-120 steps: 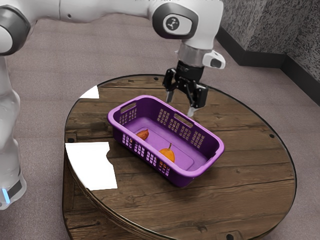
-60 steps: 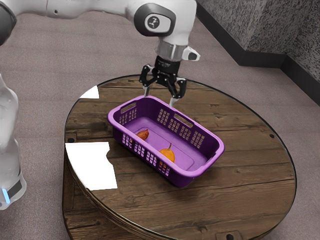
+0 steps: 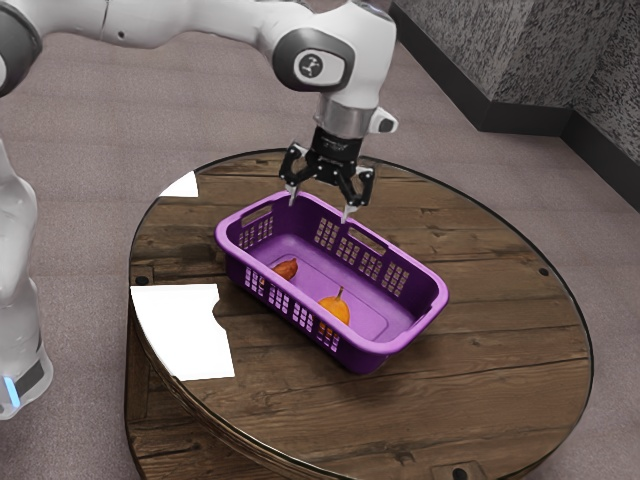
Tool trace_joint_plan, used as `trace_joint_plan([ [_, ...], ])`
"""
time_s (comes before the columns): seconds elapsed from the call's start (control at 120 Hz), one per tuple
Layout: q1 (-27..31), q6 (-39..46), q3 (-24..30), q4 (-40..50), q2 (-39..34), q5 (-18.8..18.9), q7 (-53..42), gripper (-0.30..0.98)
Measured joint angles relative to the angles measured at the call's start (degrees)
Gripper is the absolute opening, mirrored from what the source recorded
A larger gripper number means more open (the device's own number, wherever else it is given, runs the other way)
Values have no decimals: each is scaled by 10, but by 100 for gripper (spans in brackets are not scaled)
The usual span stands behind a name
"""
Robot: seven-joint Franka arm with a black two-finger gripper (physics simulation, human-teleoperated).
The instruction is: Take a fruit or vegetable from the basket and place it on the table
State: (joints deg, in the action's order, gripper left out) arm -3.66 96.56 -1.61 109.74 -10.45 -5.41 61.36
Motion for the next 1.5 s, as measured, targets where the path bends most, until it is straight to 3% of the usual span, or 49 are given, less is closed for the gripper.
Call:
trace_joint_plan([
  [0.467, 0, 94, -1, 105, -25, -2, 50, 69],
  [1.108, 0, 70, 18, 159, -14, 23, 80, 69],
  [1.5, 1, 103, 17, 179, 2, 21, 87, 69],
])
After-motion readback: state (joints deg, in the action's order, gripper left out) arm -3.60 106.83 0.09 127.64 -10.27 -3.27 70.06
